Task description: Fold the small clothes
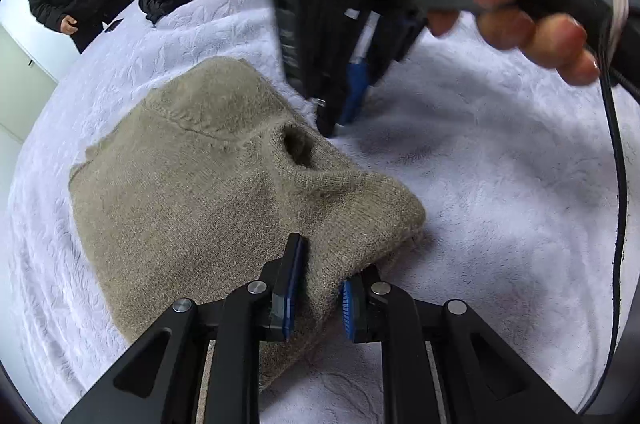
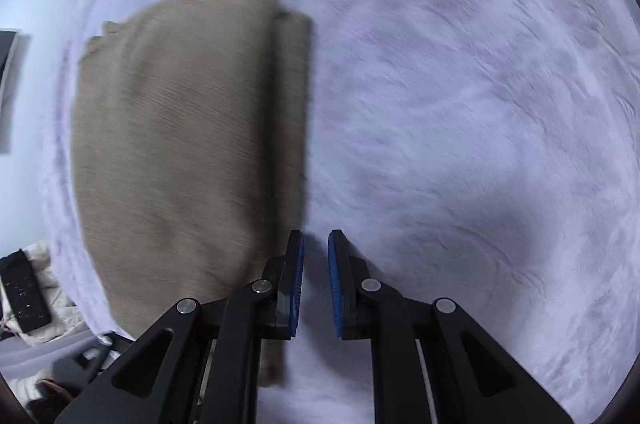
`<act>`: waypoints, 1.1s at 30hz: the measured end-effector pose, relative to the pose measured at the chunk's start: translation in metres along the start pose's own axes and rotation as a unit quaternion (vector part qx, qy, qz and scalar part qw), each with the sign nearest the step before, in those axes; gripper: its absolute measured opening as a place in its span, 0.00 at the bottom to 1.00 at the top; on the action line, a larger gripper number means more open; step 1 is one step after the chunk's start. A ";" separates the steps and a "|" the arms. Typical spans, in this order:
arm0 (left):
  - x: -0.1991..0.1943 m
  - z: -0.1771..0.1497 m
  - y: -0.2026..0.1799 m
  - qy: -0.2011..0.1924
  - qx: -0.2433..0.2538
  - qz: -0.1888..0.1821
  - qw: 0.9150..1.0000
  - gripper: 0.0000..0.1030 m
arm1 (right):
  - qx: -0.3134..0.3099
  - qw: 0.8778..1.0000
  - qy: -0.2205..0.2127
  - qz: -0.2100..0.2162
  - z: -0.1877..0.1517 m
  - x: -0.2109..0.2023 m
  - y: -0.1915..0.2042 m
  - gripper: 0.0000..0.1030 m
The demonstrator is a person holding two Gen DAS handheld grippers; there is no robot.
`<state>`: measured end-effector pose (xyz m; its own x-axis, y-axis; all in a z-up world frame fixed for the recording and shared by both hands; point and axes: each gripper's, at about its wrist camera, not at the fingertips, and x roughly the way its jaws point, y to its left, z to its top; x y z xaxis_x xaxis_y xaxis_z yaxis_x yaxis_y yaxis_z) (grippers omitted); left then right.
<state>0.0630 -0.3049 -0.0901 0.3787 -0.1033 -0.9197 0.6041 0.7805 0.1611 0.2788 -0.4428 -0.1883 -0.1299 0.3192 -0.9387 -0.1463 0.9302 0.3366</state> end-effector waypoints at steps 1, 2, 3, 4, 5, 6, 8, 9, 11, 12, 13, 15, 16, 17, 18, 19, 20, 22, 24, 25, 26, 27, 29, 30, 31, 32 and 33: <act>-0.001 0.000 0.004 0.000 -0.007 -0.007 1.000 0.17 | 0.008 1.000 -0.001 0.007 -0.003 -0.002 -0.003 0.14; -0.003 -0.001 0.007 0.002 -0.014 -0.013 1.000 0.19 | 0.017 1.000 -0.007 0.011 -0.006 -0.008 -0.006 0.14; -0.002 -0.002 0.010 0.004 -0.019 -0.013 1.000 0.22 | 0.019 1.000 -0.011 0.009 -0.008 -0.014 -0.008 0.15; -0.003 -0.002 0.012 0.008 -0.023 -0.014 1.000 0.34 | 0.021 1.000 -0.017 0.002 -0.009 -0.022 -0.009 0.17; -0.003 -0.001 0.013 0.009 -0.026 -0.009 1.000 0.51 | 0.021 0.999 -0.023 -0.004 -0.010 -0.029 -0.009 0.26; -0.004 -0.001 0.014 0.006 -0.030 -0.002 1.000 0.58 | 0.020 0.999 -0.029 -0.008 -0.009 -0.036 -0.006 0.43; -0.006 -0.003 0.013 -0.005 -0.034 0.006 0.999 0.70 | 0.012 0.999 -0.048 0.000 -0.006 -0.051 0.002 0.58; -0.006 -0.002 0.013 -0.003 -0.032 0.004 0.999 0.70 | 0.003 0.998 -0.055 0.008 -0.006 -0.056 0.008 0.58; -0.003 -0.004 0.010 0.005 -0.026 -0.003 1.000 0.70 | -0.029 0.998 -0.048 0.029 -0.002 -0.059 0.027 0.58; -0.002 -0.004 0.006 0.008 -0.018 -0.007 1.000 0.70 | -0.038 0.998 -0.036 0.032 0.000 -0.055 0.035 0.58; -0.002 -0.005 0.003 0.009 -0.011 -0.010 1.000 0.70 | -0.045 0.998 -0.014 0.038 0.002 -0.046 0.044 0.58; -0.004 -0.006 -0.004 0.005 0.001 -0.017 1.000 0.70 | -0.047 0.997 0.044 0.050 0.001 -0.023 0.052 0.57; -0.006 -0.007 -0.008 0.002 0.005 -0.024 1.000 0.70 | -0.042 0.996 0.059 0.044 -0.002 -0.012 0.052 0.52; -0.008 -0.008 -0.012 0.000 0.009 -0.029 1.000 0.70 | -0.049 0.996 0.070 0.032 -0.005 -0.005 0.052 0.34; -0.011 -0.009 -0.016 -0.002 0.012 -0.033 0.999 0.70 | -0.063 0.996 0.070 0.009 -0.010 -0.002 0.051 0.30; -0.012 -0.010 -0.019 -0.001 0.014 -0.036 0.999 0.70 | -0.070 0.995 0.070 -0.005 -0.014 0.003 0.049 0.30; -0.012 -0.011 -0.021 0.002 0.013 -0.039 0.999 0.70 | -0.066 0.995 0.075 -0.006 -0.017 0.008 0.045 0.30; -0.014 -0.014 -0.018 0.009 0.001 -0.047 0.999 0.70 | -0.041 0.996 0.081 0.010 -0.024 0.014 0.033 0.31; -0.016 -0.017 -0.011 0.014 -0.018 -0.052 0.998 0.70 | -0.048 0.996 0.072 0.009 -0.033 0.008 0.028 0.31; -0.018 -0.018 -0.006 0.016 -0.028 -0.051 0.998 0.70 | -0.054 0.996 0.069 0.002 -0.036 0.005 0.028 0.33; -0.018 -0.019 -0.002 0.018 -0.036 -0.050 0.998 0.70 | -0.058 0.996 0.068 -0.005 -0.041 0.005 0.032 0.35; -0.018 -0.021 0.004 0.022 -0.045 -0.051 0.997 0.70 | -0.060 0.996 0.067 -0.011 -0.046 0.003 0.031 0.36; -0.018 -0.026 0.012 0.030 -0.061 -0.051 0.996 0.70 | -0.059 0.996 0.065 -0.017 -0.053 0.006 0.041 0.36; -0.018 -0.028 0.018 0.034 -0.071 -0.054 0.995 0.70 | -0.059 0.996 0.063 -0.021 -0.056 0.007 0.042 0.36; -0.019 -0.029 0.023 0.036 -0.080 -0.057 0.994 0.70 | -0.059 0.996 0.060 -0.026 -0.063 0.009 0.046 0.36; -0.019 -0.030 0.027 0.039 -0.088 -0.060 0.994 0.75 | -0.061 0.996 0.058 -0.032 -0.067 0.010 0.050 0.36; -0.020 -0.033 0.033 0.042 -0.099 -0.062 0.992 0.84 | -0.065 0.996 0.055 -0.039 -0.070 0.010 0.055 0.37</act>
<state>0.0522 -0.2568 -0.0786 0.2446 -0.1611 -0.9561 0.4904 0.8712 -0.0214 0.2010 -0.4013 -0.1740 -0.2191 0.2177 -0.9511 -0.2842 0.9183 0.2757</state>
